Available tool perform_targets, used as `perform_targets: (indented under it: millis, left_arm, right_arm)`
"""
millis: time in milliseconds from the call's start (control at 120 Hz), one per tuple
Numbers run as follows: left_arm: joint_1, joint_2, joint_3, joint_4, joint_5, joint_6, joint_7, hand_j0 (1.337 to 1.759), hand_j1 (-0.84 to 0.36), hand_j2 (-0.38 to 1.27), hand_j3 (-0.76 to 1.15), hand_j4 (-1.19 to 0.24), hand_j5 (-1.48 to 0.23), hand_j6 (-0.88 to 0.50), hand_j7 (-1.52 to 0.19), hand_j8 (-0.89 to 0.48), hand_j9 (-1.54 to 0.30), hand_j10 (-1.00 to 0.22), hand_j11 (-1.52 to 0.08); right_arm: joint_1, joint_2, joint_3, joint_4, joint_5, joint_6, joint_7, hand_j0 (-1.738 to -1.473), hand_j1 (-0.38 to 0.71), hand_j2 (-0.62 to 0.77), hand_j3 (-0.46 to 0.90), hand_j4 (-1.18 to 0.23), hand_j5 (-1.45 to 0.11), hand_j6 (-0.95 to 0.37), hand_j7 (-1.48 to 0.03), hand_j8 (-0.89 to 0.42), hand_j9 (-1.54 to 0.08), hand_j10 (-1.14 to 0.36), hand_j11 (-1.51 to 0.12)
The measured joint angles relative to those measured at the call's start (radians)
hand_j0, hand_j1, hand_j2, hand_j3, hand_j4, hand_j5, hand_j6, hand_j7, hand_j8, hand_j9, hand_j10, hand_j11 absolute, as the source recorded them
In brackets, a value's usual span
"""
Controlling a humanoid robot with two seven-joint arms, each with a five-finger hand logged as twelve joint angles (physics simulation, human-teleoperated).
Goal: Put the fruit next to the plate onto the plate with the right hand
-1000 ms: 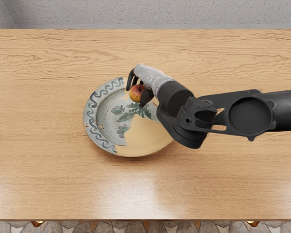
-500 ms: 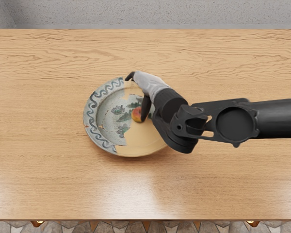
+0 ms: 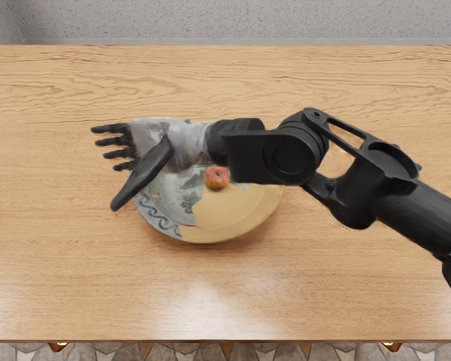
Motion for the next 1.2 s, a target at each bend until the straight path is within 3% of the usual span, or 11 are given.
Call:
perform_targets:
  millis: [158, 350, 533, 783, 1200]
  left_arm:
    - [0.0, 0.0, 0.0, 0.0, 0.0, 0.0, 0.0, 1.658, 0.33, 0.0, 0.0, -0.01, -0.02, -0.01, -0.02, -0.01, -0.02, -0.01, -0.02]
    - [0.0, 0.0, 0.0, 0.0, 0.0, 0.0, 0.0, 1.658, 0.33, 0.0, 0.0, -0.01, -0.02, -0.01, -0.02, -0.01, -0.02, -0.01, -0.02]
    - [-0.003, 0.0, 0.0, 0.0, 0.0, 0.0, 0.0, 1.658, 0.33, 0.0, 0.0, -0.01, -0.02, -0.01, -0.02, -0.01, -0.02, -0.01, -0.02]
    - [-0.006, 0.0, 0.0, 0.001, 0.0, 0.0, 0.0, 1.658, 0.33, 0.0, 0.0, -0.01, -0.02, -0.01, -0.02, -0.01, -0.02, -0.01, -0.02]
    - [-0.006, 0.0, 0.0, 0.003, 0.0, 0.0, 0.0, 1.658, 0.33, 0.0, 0.0, -0.01, -0.02, -0.01, -0.02, -0.01, -0.02, -0.01, -0.02]
  right_arm:
    - [-0.063, -0.051, 0.129, -0.113, 0.299, 0.253, 0.0, -1.658, -0.34, 0.0, 0.0, -0.01, -0.01, -0.01, -0.01, -0.01, -0.01, -0.01, -0.01]
    - [-0.18, -0.299, 0.128, -0.137, 0.516, 0.482, 0.0, -1.658, -0.35, 0.0, 0.0, 0.0, -0.01, 0.0, -0.01, 0.0, -0.01, 0.0, -0.01]
    - [-0.26, -0.479, 0.124, -0.141, 0.567, 0.535, 0.0, -1.658, -0.35, 0.0, 0.0, 0.0, 0.0, 0.0, 0.0, 0.0, 0.0, 0.0, 0.0]
    - [-0.305, -0.679, 0.138, -0.172, 0.63, 0.545, 0.0, -1.658, -0.35, 0.0, 0.0, 0.0, 0.0, 0.0, 0.0, 0.0, 0.0, 0.0, 0.0]
    - [-0.315, -0.792, 0.145, -0.291, 0.646, 0.546, 0.0, -1.658, -0.35, 0.0, 0.0, 0.0, 0.0, 0.0, 0.0, 0.0, 0.0, 0.0, 0.0]
